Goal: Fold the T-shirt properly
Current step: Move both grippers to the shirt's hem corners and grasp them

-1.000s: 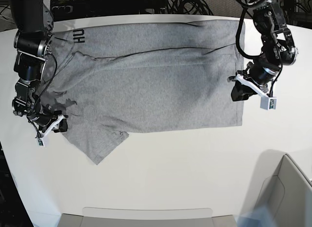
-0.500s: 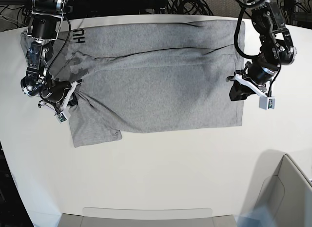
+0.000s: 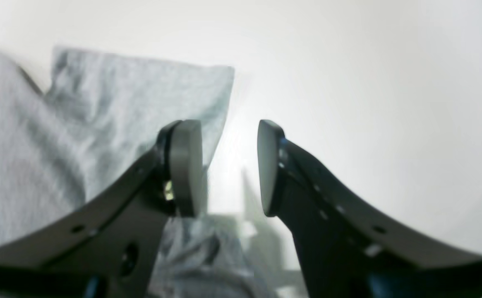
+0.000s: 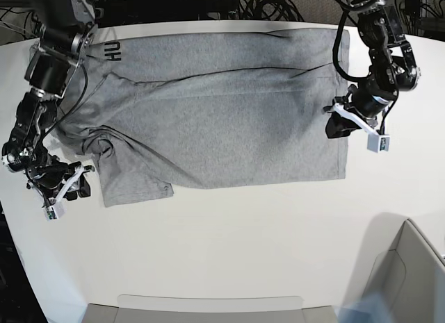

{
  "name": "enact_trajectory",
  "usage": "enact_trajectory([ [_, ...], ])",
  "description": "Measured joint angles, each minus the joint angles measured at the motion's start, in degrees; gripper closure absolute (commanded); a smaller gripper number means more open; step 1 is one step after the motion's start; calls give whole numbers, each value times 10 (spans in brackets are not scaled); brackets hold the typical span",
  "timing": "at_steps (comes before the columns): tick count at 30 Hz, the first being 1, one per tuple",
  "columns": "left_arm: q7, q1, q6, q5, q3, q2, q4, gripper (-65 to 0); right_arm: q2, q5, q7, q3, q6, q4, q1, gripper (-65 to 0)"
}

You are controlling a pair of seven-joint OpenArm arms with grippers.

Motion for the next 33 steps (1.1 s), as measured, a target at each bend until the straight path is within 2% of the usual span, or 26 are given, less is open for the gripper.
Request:
enact_trajectory([
  [3, 0, -1, 0, 0, 0, 0, 0, -136, -2, 0, 87, -1, -1, -126, 37, -223],
  [6, 0, -1, 0, 0, 0, 0, 0, -136, -3, -1, 150, -2, 0, -237, 62, -223],
  [7, 0, -1, 0, 0, 0, 0, 0, -136, -3, 2, 169, -2, -9, -268, 67, -223],
  [10, 0, 0, 0, 0, 0, 0, 0, -136, -2, 2, 217, -3, -70, -326, 73, -223],
  [12, 0, 0, 0, 0, 0, 0, 0, -136, -3, 9, 242, -3, -84, -342, 74, -223],
  [15, 0, 0, 0, 0, 0, 0, 0, -136, -4, 9, 254, -2, -104, -345, 74, -223],
  [21, 0, -1, 0, 0, 0, 0, 0, -136, -2, 13, 261, -2, -106, -369, 83, -223],
  [25, 0, -2, 0, 0, 0, 2, 0, -136, -19, 19, 271, -2, -107, -406, 104, -223],
  [29, 0, -2, 0, 0, -1, 2, 0, -139, -35, 26, 233, -2, -101, -405, 110, -223],
  [33, 1, -24, -1, 0, -1, 2, -14, -153, -36, 26, 203, -1, -101, -393, 110, -223],
])
